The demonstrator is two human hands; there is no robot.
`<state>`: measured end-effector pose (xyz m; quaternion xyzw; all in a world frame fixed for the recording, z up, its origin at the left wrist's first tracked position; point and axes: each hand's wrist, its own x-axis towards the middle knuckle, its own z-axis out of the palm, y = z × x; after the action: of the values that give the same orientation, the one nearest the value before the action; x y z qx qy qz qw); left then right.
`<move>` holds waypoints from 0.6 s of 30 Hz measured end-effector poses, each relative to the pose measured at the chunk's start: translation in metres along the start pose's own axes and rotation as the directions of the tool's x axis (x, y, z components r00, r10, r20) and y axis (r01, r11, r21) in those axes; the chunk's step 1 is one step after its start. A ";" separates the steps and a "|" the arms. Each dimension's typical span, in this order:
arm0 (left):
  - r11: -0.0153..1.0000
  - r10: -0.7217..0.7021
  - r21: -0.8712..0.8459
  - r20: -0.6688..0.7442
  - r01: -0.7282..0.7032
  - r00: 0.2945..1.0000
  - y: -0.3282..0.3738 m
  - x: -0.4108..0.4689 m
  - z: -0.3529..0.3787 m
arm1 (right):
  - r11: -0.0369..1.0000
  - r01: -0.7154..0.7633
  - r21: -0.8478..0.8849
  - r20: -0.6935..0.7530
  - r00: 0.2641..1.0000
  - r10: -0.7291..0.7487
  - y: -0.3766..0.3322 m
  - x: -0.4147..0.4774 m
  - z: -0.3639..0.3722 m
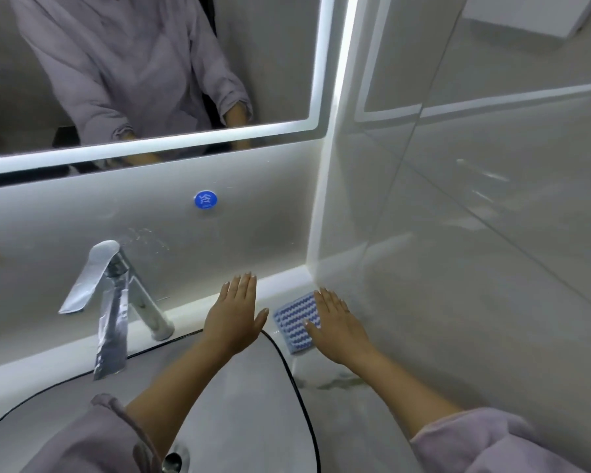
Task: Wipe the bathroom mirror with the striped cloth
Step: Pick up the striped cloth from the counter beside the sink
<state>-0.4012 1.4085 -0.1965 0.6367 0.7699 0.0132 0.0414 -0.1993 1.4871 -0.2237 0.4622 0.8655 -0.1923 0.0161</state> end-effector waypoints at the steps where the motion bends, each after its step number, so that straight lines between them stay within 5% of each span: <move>1: 1.000 0.011 -0.007 0.016 -0.010 1.000 0.002 0.007 0.003 | 1.000 -0.012 0.015 0.004 1.000 0.012 0.002 0.002 0.004; 18: 0.974 0.185 -0.202 0.437 -0.105 0.880 0.022 0.097 0.069 | 0.943 -0.275 0.187 0.170 0.955 0.245 0.032 0.033 0.075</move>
<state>-0.3924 1.5055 -0.2681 0.6722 0.6848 -0.0659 0.2736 -0.2032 1.5035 -0.3098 0.5565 0.7684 -0.3112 0.0551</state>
